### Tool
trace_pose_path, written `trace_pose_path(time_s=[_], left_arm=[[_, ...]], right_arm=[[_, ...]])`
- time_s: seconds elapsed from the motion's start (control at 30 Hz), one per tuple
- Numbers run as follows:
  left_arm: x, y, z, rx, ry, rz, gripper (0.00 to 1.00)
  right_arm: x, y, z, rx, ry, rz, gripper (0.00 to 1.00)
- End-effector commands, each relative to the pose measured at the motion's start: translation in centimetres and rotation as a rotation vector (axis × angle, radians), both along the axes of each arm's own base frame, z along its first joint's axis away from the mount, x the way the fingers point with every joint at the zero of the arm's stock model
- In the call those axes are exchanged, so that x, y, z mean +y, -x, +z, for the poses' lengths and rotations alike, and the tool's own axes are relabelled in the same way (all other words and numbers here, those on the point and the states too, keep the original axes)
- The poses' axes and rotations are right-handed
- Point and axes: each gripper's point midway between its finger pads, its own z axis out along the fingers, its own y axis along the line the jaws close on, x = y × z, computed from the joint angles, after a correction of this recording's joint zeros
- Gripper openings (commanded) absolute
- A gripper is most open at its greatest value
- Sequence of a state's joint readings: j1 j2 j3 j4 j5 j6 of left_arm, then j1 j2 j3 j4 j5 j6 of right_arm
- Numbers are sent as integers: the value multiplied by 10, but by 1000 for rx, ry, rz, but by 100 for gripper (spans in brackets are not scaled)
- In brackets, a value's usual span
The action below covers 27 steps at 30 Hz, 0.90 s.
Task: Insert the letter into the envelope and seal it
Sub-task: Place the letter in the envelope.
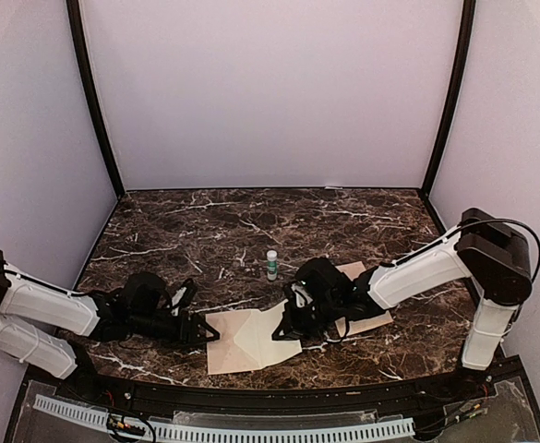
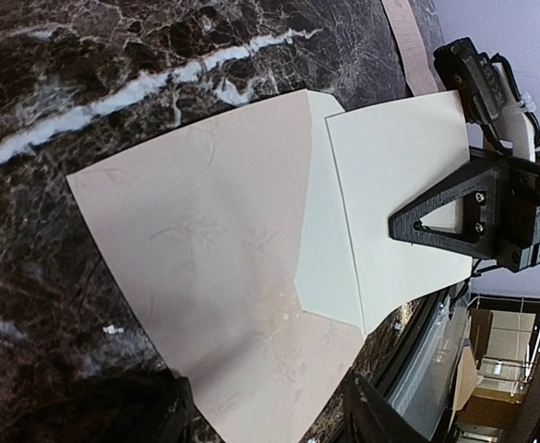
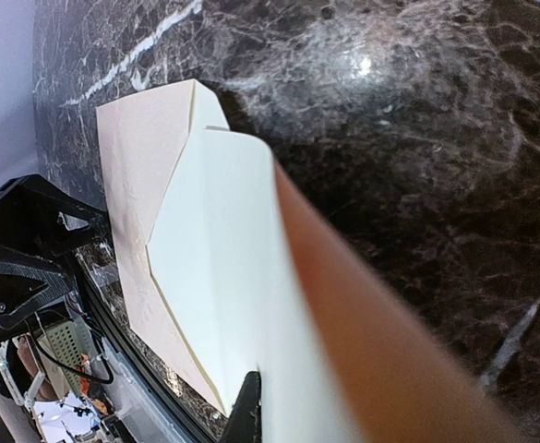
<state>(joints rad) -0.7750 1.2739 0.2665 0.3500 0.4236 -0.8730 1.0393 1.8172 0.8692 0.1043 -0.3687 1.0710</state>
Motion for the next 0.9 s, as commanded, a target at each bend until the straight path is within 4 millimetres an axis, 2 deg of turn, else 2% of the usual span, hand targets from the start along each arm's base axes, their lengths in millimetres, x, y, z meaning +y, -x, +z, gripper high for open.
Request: trace_pose_path(time_s=[0.0,0.87], left_arm=[[12,1,-17,12,-92,2,54],[11,-1,-22,14,-109,-4,53]], right_arm=[[7,-9,3,-20,-5,2,0],[20,-11,5,-53,-17,80,0]])
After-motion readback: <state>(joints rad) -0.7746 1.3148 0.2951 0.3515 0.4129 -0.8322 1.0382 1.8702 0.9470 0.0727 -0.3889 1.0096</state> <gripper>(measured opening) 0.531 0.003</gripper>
